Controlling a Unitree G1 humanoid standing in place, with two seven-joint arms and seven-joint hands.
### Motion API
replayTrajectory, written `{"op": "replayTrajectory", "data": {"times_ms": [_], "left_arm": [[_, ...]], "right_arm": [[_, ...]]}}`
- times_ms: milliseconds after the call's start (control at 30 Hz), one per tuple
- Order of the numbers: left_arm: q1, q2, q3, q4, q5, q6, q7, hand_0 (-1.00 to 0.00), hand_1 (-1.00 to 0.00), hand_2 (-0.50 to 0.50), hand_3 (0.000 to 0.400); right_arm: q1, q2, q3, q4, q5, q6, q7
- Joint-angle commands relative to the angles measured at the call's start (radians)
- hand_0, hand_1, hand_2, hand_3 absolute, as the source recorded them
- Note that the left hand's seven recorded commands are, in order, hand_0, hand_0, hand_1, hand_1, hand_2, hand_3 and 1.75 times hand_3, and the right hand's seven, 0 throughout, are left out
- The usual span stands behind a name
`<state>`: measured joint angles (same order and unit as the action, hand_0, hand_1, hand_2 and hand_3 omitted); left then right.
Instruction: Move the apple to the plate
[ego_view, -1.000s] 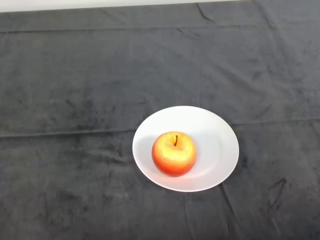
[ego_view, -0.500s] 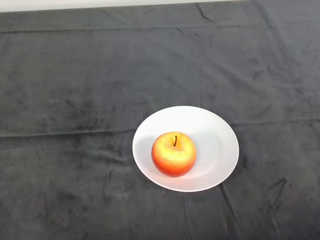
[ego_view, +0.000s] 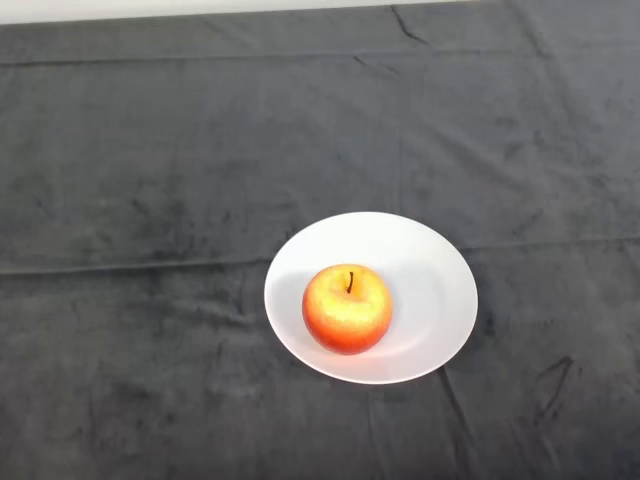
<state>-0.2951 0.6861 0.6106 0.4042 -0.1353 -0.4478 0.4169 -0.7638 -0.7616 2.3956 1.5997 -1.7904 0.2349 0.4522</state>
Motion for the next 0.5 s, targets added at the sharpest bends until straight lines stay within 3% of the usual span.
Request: {"op": "replayTrajectory", "data": {"times_ms": [33,500], "left_arm": [[-0.042,0.016,0.058,0.043,0.008,-0.009,-0.010,0.00,0.00,0.00,0.000],[-0.041,0.012,0.063,0.035,0.008,-0.004,-0.015,0.00,0.00,0.00,0.000]], "right_arm": [[-0.047,-0.018,0.0113,-0.033,0.0036,-0.003,0.0138],[-0.047,-0.018,0.0113,-0.033,0.0036,-0.003,0.0138]]}}
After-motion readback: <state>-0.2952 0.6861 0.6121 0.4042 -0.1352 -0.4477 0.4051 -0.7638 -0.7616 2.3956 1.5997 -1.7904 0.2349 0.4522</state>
